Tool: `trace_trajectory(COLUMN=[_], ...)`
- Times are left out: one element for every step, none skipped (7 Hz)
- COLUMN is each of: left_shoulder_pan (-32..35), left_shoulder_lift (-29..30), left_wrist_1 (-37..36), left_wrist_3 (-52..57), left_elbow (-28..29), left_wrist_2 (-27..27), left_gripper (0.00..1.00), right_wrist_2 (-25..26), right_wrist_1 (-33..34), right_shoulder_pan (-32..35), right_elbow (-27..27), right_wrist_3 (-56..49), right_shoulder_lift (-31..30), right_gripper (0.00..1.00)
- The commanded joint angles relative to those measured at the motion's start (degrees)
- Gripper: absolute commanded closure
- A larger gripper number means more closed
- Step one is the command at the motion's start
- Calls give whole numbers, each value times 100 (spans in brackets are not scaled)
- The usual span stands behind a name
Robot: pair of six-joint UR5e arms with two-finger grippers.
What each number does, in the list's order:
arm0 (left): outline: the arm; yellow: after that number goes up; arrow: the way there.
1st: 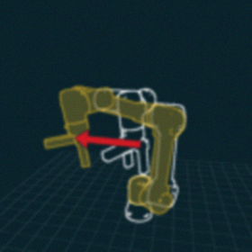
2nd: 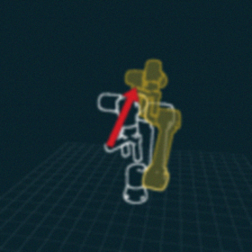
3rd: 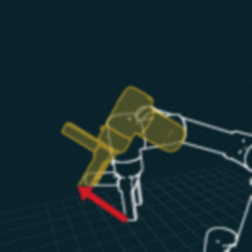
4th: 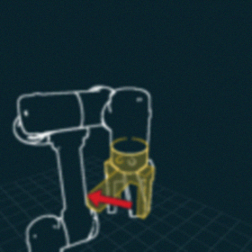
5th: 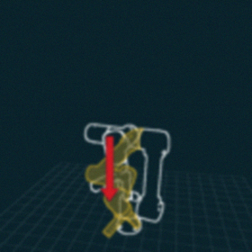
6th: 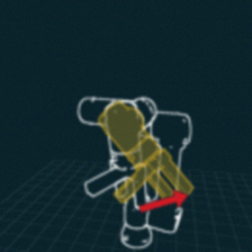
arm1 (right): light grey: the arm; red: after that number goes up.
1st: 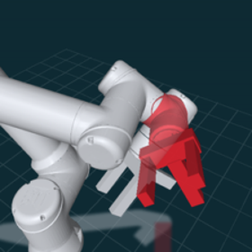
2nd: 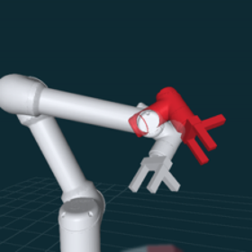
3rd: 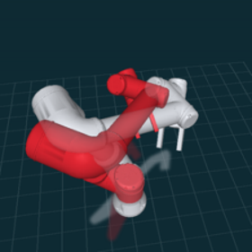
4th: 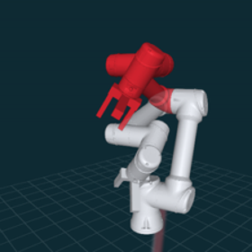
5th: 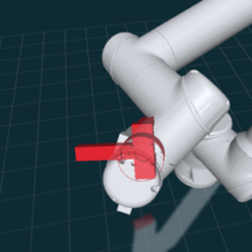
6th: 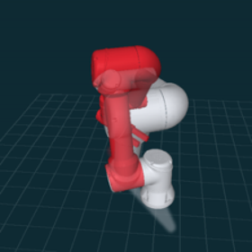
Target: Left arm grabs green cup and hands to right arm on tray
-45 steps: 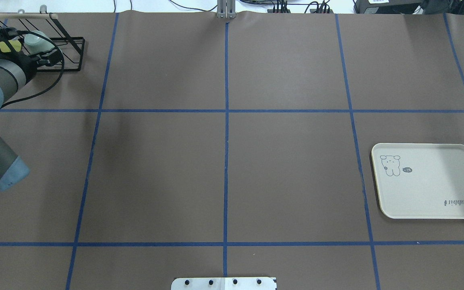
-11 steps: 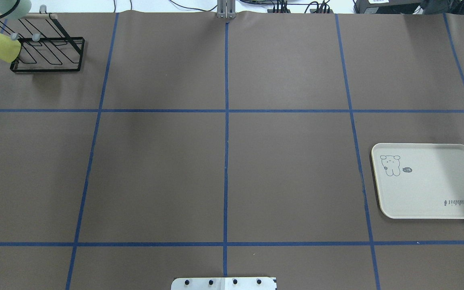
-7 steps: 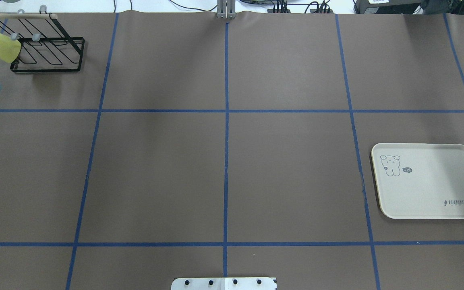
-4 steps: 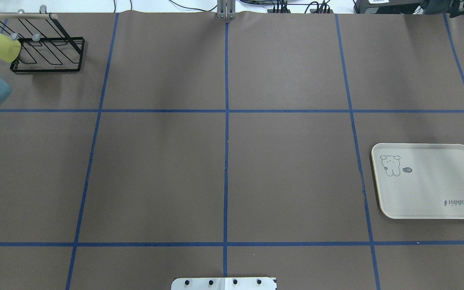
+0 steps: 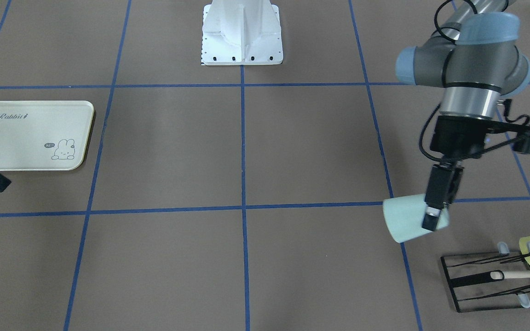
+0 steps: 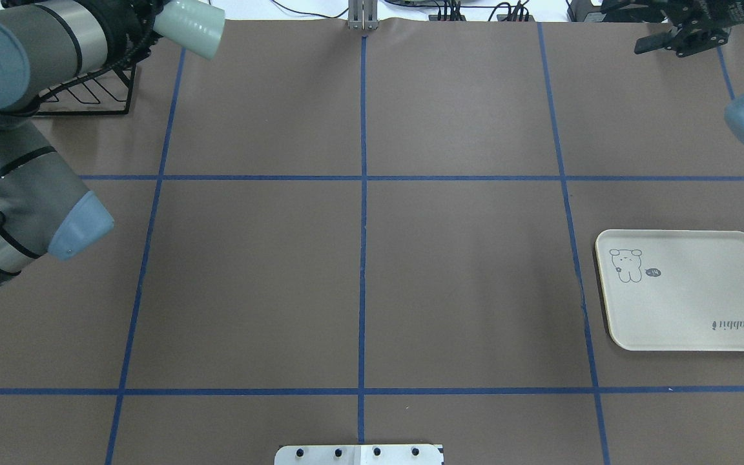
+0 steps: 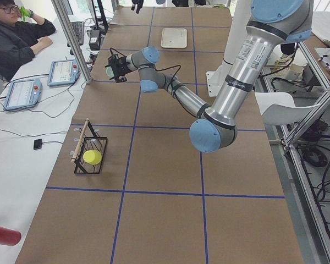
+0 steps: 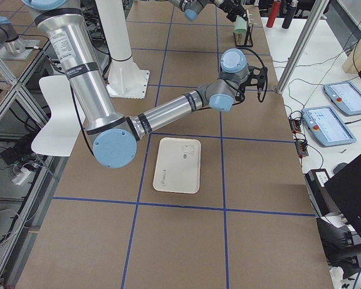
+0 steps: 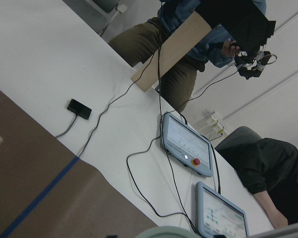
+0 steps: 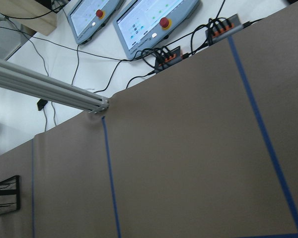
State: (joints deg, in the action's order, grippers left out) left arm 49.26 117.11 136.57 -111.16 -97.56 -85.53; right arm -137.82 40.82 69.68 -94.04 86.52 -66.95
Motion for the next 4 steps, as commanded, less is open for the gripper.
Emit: trace_trajectory(left_shoulder_pan=[-372,-364,-364,-364], left_shoulder_lift=[84,75,75,84], left_wrist_1=[-16,-25,-34,-34], left_wrist_3=[-1254,-1668,-1846,-2118], left_elbow=[-490,-675,-877,-983], left_wrist_2=[-155,-800,-1294,-1621], left_gripper=[61,61,60,60], right_wrist_2=[10,19,19,19], right_wrist_1=[-800,-873,-883,-883], right_shoulder_pan=[-427,-681,-866,-1007], right_elbow=[-105,-376,-639,-868], right_wrist_3=[908,1250,1288,1289], right_shoulder_lift=[216,234,243,243], right_gripper=[1,1,1,1])
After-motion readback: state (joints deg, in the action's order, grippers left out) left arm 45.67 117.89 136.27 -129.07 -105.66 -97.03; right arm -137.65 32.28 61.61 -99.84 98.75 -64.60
